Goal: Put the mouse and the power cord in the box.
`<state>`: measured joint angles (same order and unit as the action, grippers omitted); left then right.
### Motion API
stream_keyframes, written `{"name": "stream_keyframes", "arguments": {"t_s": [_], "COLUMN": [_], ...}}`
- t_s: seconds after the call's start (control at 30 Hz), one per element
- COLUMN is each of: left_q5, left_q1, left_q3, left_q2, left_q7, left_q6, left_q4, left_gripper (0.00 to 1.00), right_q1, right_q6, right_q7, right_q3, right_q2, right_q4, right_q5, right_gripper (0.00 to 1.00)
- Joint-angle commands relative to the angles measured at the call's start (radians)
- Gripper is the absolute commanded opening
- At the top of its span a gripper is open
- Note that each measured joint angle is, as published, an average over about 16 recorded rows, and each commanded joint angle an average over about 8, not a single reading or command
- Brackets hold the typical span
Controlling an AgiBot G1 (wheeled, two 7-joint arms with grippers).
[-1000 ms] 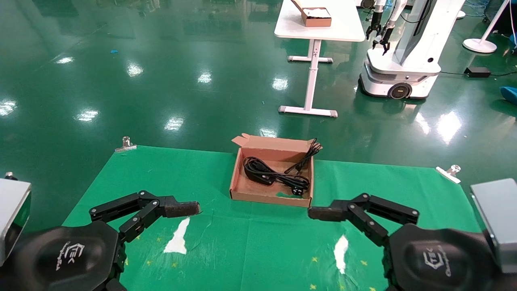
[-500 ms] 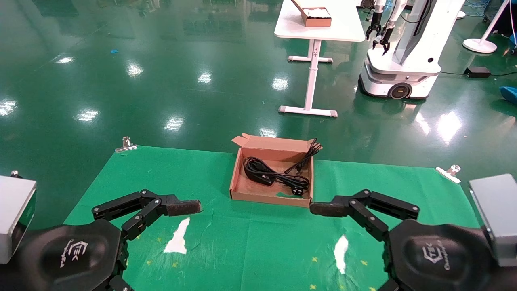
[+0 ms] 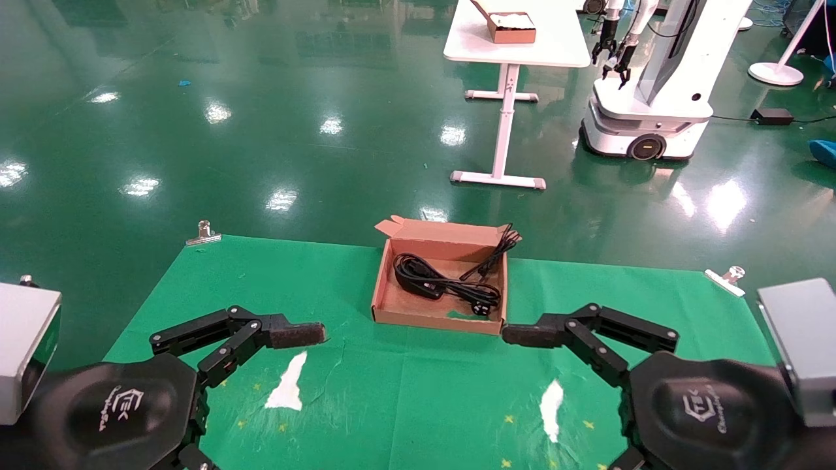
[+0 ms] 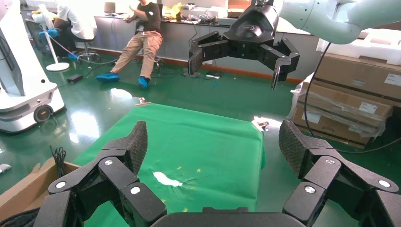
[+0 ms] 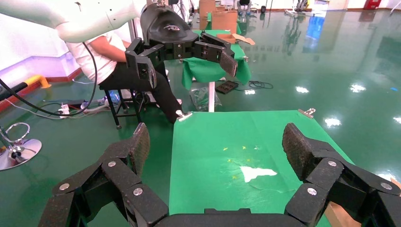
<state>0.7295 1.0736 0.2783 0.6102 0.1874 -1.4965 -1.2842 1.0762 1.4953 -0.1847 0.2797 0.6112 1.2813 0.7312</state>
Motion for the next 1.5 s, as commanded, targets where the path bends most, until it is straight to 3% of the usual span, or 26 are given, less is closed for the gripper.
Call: {"name": "stream_keyframes", "arguments": {"t_s": [0.03,1.5], "left_q5": [0.000,0.001], "left_q1": [0.000,0.001], "left_q3": [0.000,0.001], "left_q2": [0.000,0.001], "left_q7": [0.000,0.000], "left_q6": [0.000,0.001], "left_q4": [0.000,0.001], "left_gripper": [1.00,1.00], "right_q1": [0.000,0.002], "right_q6": [0.000,0.000], "right_q7": [0.000,0.001], "right_q3": [0.000,0.001], "right_q2": [0.000,0.001], "right_q4": [0.000,-0.002], "right_q5": [0.000,0.002], "right_gripper": [1.00,1.00]}}
